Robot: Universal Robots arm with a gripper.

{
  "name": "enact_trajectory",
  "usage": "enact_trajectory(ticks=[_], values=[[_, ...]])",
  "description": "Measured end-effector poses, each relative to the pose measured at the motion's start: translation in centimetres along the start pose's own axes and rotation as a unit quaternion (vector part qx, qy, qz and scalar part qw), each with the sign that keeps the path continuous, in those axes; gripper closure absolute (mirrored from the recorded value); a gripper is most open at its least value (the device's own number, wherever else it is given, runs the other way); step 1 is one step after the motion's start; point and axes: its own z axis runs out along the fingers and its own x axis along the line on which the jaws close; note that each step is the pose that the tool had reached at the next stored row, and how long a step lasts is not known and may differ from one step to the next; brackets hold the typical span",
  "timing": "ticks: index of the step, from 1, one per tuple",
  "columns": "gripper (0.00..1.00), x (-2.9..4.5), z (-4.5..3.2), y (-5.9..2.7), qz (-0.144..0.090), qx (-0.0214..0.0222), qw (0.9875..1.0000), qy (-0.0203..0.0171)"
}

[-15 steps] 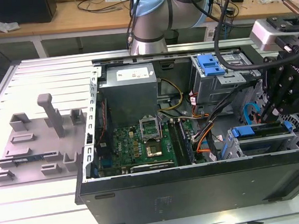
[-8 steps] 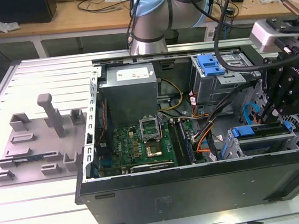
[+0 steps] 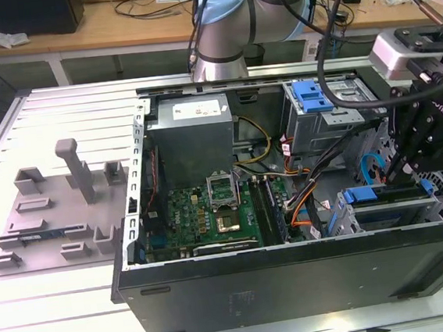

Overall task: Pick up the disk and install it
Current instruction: 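Insert the second disk wire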

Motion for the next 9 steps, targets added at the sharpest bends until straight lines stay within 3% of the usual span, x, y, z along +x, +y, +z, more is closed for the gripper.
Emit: enact_trajectory(ticks=[9], values=[[0.83,0.07,0.41,-0.02,0.000,0.0005,1.0000,-0.0010]])
